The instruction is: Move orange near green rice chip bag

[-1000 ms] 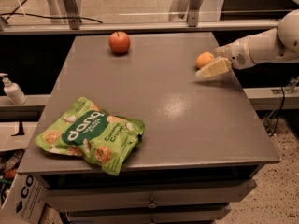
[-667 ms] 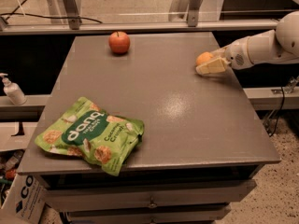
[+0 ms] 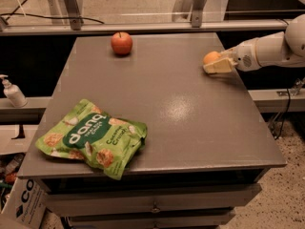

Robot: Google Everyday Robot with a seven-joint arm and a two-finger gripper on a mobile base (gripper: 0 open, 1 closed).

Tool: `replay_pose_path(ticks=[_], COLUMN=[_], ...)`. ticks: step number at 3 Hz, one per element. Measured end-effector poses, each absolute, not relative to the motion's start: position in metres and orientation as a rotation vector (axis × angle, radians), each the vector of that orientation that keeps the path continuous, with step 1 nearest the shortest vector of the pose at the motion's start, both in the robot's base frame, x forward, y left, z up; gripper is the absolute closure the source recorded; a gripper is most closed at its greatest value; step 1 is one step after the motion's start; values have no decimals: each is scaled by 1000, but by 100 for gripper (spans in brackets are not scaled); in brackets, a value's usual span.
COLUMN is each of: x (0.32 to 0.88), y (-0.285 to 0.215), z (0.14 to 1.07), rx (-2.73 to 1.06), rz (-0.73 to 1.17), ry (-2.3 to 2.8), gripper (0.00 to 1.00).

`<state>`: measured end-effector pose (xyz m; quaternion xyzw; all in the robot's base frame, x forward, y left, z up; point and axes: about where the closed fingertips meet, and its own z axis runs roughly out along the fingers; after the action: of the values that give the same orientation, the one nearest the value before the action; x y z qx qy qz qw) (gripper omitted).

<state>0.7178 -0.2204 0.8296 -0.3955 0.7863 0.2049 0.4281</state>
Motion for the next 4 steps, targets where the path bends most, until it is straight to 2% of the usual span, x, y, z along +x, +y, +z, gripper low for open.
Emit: replay_pose_path(ticks=[1,3,4], x=[700,631,631], y=[-212,-156,-156], z=[848,881,881], rx=[-1037,-1272,-1272], rz=[541,672,672], ry=[1923,1818,1818], gripper=[100,100,100])
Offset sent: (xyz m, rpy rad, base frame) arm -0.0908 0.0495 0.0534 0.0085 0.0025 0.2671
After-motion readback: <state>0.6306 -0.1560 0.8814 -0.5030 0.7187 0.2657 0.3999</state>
